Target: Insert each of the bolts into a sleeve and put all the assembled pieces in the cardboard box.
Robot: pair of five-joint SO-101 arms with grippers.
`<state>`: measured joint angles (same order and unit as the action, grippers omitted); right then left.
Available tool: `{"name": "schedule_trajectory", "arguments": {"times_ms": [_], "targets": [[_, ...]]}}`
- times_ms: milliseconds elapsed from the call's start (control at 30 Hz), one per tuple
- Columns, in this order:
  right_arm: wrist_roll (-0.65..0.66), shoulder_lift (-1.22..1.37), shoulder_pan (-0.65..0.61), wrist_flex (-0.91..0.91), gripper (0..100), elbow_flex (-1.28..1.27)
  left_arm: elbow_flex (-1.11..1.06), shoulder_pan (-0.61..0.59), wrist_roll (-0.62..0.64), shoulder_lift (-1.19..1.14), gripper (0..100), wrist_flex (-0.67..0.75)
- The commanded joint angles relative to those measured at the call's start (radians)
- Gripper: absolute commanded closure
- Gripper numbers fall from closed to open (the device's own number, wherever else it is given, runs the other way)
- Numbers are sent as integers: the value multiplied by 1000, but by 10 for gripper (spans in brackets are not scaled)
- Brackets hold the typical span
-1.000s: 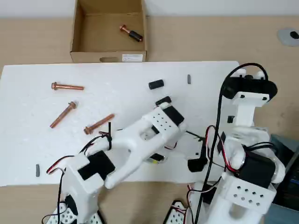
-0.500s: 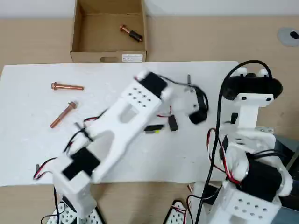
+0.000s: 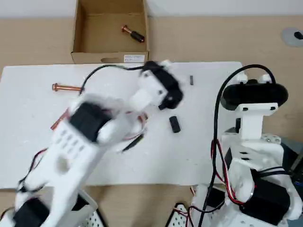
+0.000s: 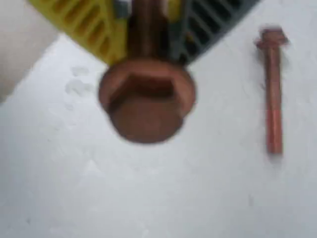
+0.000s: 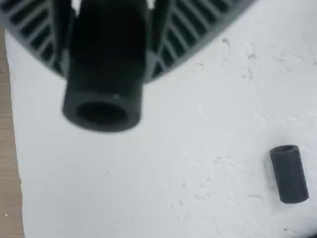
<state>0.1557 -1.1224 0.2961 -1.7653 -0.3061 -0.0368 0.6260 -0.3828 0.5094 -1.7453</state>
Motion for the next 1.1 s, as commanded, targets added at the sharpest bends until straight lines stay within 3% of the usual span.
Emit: {"name": "schedule_trajectory", "arguments": {"times_ms": [0, 233, 500, 833, 1067], "targets": [[2, -74, 7, 23, 988, -16, -91, -41, 120, 208, 998, -5], [3, -352, -10, 216, 989, -320, -333, -229, 256, 522, 998, 143], [-126, -596, -265, 422, 989, -630, -690, -494, 430, 851, 998, 420], [-199, -751, -587, 643, 989, -926, -1030, -509, 493, 1334, 998, 554], [-196, -802, -786, 753, 989, -1052, -1054, -529, 651, 1305, 998, 635]]}}
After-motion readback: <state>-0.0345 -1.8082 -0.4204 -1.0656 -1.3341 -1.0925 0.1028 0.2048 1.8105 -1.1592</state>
